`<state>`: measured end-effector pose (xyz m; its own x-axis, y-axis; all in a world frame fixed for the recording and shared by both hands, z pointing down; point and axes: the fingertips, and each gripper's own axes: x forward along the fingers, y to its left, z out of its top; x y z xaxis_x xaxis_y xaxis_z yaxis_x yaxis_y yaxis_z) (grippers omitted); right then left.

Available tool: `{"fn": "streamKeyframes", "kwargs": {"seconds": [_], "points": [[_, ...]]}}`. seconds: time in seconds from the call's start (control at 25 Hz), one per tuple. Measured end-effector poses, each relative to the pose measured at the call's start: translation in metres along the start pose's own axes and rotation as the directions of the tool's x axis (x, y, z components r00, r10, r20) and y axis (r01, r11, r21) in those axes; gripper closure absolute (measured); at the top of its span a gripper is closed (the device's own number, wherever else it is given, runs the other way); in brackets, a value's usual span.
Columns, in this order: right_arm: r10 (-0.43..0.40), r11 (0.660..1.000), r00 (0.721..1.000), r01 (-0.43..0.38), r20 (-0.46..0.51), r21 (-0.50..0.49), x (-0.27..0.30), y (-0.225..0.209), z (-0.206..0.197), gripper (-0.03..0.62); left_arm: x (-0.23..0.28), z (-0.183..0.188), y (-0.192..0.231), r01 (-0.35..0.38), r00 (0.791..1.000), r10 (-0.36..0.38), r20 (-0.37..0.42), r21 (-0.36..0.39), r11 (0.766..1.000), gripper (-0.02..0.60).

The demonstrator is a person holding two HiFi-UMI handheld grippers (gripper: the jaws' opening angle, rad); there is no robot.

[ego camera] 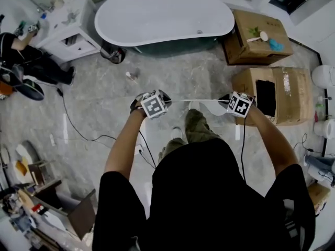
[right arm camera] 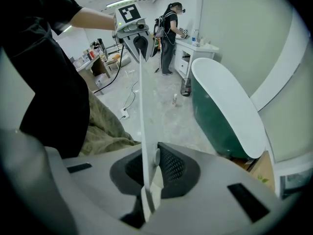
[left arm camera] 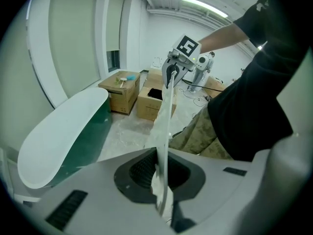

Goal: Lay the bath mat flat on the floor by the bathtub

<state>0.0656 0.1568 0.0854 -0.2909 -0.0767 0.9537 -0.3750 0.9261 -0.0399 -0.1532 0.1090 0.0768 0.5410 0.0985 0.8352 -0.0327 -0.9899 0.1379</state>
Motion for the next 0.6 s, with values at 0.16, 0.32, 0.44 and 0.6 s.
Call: {"fn": "streamKeyframes", "kwargs": {"seconds": [0.16,0.32,0.44,0.6], "points": [[0.020,1.000,0.999,-0.020,0.037,-0.009,0.009,-0.037,0.004,0.566,0.004,0.006,0.030,-0.018,1.000,0.017,-0.017,-0.043,0.999,0.557],[0.045,0.999,0.997,-0.046,0.059,0.006,0.021,-0.068,0.012,0.566,0.016,0.001,0.045,0.019,1.000,-0.021,-0.020,-0.086,0.996,0.557],[0.081,0.996,0.994,-0.083,0.072,0.017,0.026,-0.086,0.007,0.566,0.031,-0.001,0.052,0.057,0.997,-0.063,-0.047,-0.115,0.992,0.557],[0.125,0.992,0.989,-0.126,0.078,0.004,0.032,-0.112,-0.004,0.566,0.051,0.006,0.073,0.061,0.996,-0.073,-0.060,-0.178,0.982,0.557]]}}
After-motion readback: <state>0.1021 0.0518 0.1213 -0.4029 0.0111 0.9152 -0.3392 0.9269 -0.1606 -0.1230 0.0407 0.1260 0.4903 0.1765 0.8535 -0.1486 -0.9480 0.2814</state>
